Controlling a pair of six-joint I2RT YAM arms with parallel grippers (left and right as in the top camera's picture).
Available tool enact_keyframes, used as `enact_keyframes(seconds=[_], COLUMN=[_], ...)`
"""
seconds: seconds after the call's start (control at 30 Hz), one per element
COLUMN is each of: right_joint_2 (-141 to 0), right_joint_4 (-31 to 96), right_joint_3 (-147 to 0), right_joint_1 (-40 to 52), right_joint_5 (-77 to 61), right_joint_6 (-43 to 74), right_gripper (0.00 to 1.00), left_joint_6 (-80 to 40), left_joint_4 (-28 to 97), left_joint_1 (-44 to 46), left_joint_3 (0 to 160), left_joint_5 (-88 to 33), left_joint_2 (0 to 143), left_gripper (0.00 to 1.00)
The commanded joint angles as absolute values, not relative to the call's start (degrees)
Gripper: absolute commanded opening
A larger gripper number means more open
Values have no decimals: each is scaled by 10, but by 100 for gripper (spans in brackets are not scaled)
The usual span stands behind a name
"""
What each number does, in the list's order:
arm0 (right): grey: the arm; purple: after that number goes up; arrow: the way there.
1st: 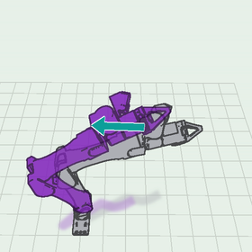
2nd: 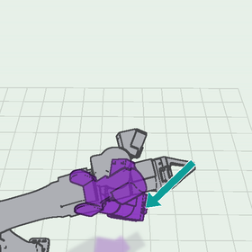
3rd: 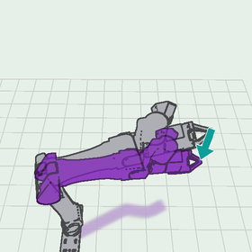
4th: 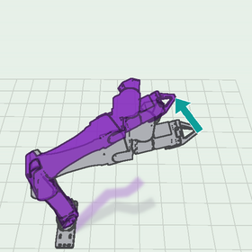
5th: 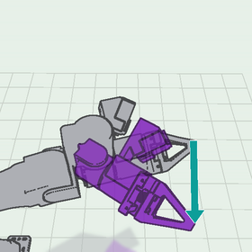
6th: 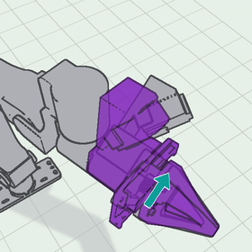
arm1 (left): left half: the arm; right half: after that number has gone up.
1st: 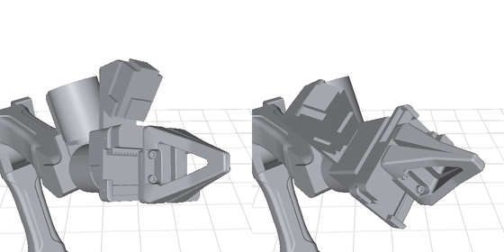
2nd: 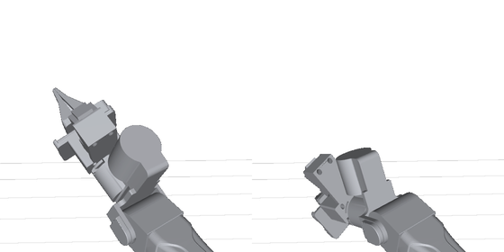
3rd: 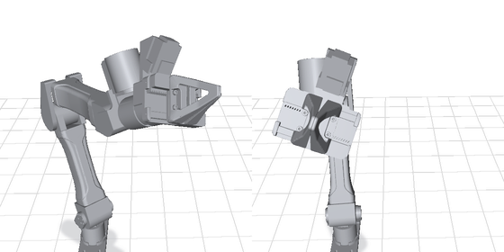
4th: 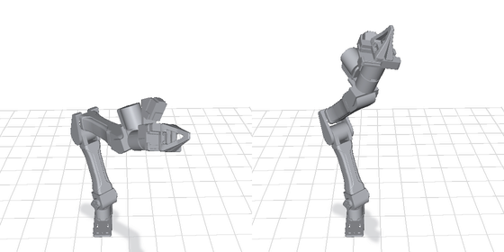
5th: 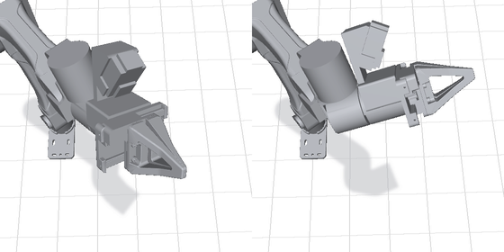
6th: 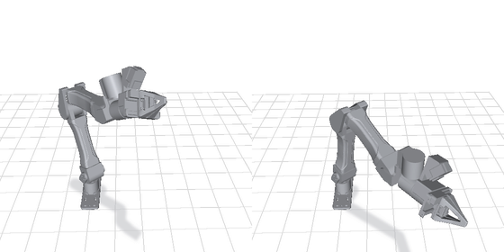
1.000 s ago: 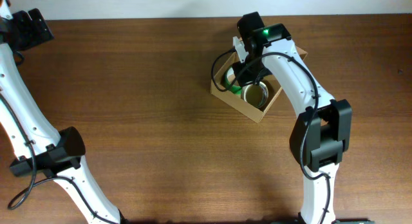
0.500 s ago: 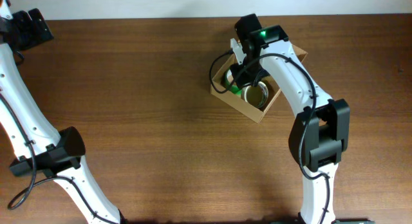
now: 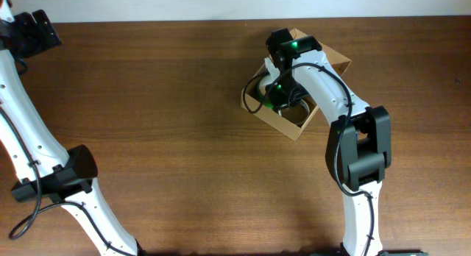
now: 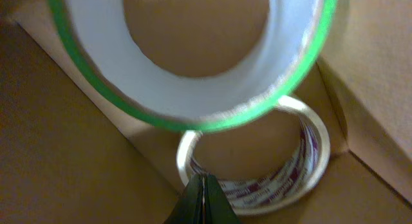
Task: Pack container
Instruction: 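Open the right gripper and lift it out of the box, then move the right gripper right over the orange box cutter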
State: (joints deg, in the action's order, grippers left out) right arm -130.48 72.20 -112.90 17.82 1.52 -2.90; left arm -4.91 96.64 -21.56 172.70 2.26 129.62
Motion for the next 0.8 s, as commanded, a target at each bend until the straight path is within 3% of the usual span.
enact_keyframes(seconds=[0.0,0.33,0.77], right_joint_2=[-1308,-1267,-1239], right_joint_4=[732,740,969], right_joint_3=[-1126,-1192,-1634], right_joint_1=[170,198,197], right_joint_5=[41,-4,55], right_joint_6=[-32,-42,10], right_gripper=[4,4,4], left_joint_6=[-44,-44,-44], left_joint_4=[967,967,967], left_joint_1=[-218,-218,-218], left_joint_3=[1725,1725,1725], left_joint_5=[17,17,17], left_joint_2=[1279,1279,1279], left_gripper=[100,100,100])
